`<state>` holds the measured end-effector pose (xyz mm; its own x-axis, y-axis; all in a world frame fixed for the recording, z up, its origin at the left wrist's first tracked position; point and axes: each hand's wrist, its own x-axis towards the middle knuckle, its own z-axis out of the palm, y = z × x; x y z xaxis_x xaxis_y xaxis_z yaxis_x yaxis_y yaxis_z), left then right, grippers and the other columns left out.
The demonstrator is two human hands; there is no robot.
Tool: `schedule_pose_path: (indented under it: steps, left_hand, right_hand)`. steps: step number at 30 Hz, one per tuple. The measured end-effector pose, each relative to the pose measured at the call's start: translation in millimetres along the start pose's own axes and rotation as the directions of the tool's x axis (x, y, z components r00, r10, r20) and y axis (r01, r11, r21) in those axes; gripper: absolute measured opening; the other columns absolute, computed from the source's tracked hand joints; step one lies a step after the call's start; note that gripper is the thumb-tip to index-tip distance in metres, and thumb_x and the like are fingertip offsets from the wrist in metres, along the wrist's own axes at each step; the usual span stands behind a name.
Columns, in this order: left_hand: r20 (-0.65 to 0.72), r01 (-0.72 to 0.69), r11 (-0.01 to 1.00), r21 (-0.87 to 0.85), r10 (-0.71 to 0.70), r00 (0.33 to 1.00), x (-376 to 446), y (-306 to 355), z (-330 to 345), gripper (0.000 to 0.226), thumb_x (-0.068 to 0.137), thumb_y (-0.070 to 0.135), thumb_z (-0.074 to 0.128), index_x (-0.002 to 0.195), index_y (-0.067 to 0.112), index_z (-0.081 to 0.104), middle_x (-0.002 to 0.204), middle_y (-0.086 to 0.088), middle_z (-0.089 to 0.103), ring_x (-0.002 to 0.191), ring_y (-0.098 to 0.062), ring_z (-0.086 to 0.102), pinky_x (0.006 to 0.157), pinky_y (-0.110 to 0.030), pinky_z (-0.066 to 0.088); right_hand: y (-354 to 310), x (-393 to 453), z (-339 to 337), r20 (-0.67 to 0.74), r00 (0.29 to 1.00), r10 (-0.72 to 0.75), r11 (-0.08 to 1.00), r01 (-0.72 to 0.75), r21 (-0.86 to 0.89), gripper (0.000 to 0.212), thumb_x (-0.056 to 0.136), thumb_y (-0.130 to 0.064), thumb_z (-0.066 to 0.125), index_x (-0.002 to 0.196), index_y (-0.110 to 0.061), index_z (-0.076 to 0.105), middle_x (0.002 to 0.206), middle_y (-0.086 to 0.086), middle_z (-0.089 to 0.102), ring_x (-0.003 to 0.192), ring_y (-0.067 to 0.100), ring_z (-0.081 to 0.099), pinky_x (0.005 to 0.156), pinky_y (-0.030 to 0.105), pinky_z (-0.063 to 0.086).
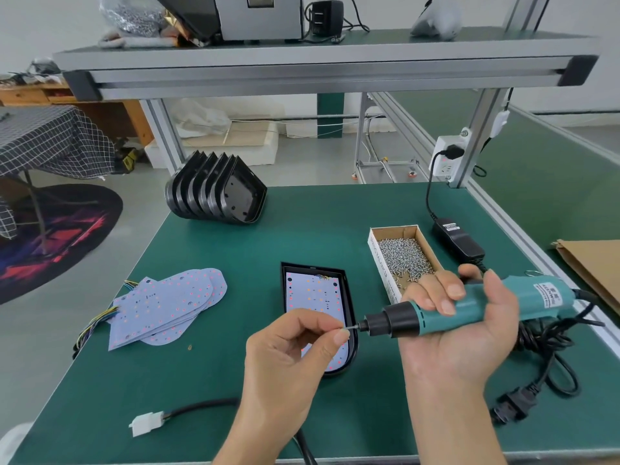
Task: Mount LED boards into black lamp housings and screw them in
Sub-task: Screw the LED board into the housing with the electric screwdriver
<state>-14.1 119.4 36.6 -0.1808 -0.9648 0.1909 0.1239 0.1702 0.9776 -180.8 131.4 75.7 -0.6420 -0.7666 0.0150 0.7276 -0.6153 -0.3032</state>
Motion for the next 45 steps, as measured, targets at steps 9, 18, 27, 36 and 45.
schedule_pose_path:
  steps: [9, 18, 27, 36, 45]
  left_hand:
    - [0.055, -0.134, 0.963, 0.232, 0.125, 0.991, 6, -9, -9, 0.012, 0.082, 0.041, 0.078, 0.093, 0.037, 0.075, 0.086, 0.008, 0.076, 0.078, -0.012, 0.07, 0.075, -0.022, 0.055]
    - [-0.043, -0.143, 0.912, 0.385, 0.173, 0.984, 20, -11, -29, 0.052, 0.081, 0.049, 0.072, 0.132, 0.041, 0.064, 0.116, 0.015, 0.074, 0.093, -0.018, 0.062, 0.085, -0.021, 0.049]
    - [-0.167, 0.434, 0.656, 0.618, -0.43, 0.887, 76, -26, -28, 0.075, 0.082, 0.064, 0.072, 0.138, 0.019, 0.051, 0.124, 0.005, 0.063, 0.111, -0.014, 0.062, 0.099, -0.035, 0.05]
    - [-0.118, 0.415, 0.707, 0.572, -0.43, 0.895, 79, -38, -16, 0.032, 0.085, 0.032, 0.076, 0.103, 0.02, 0.052, 0.097, 0.002, 0.069, 0.085, -0.024, 0.071, 0.069, -0.046, 0.063]
    - [-0.145, 0.362, 0.707, 0.608, -0.349, 0.926, 73, -31, -10, 0.033, 0.088, 0.032, 0.073, 0.111, 0.026, 0.05, 0.098, 0.0, 0.068, 0.082, -0.028, 0.069, 0.065, -0.04, 0.058]
  right_hand:
    - [7, 5, -5, -0.037, 0.999, 0.026, 1.0, -0.026, 0.011, 0.024, 0.098, -0.032, 0.048, 0.081, -0.019, 0.058, 0.061, -0.008, 0.048, 0.046, 0.006, 0.041, 0.049, 0.02, 0.039]
    - [15, 39, -10, -0.038, 0.998, -0.05, 0.997, 0.048, -0.066, 0.023, 0.097, -0.03, 0.051, 0.079, -0.019, 0.059, 0.063, -0.006, 0.047, 0.05, 0.009, 0.04, 0.052, 0.023, 0.038]
    - [40, 90, -17, -0.098, 0.988, -0.118, 0.944, 0.081, -0.319, 0.013, 0.094, -0.021, 0.058, 0.082, -0.016, 0.054, 0.063, 0.002, 0.047, 0.052, 0.019, 0.039, 0.054, 0.029, 0.038]
    - [58, 97, -25, -0.053, 0.98, -0.189, 0.882, 0.146, -0.447, 0.023, 0.082, -0.017, 0.067, 0.099, -0.011, 0.053, 0.06, 0.009, 0.048, 0.046, 0.023, 0.037, 0.051, 0.029, 0.037]
    - [56, 93, -22, 0.022, 0.986, -0.168, 0.86, 0.157, -0.486, 0.028, 0.084, -0.019, 0.067, 0.064, -0.04, 0.067, 0.059, 0.005, 0.053, 0.043, 0.021, 0.04, 0.052, 0.03, 0.038]
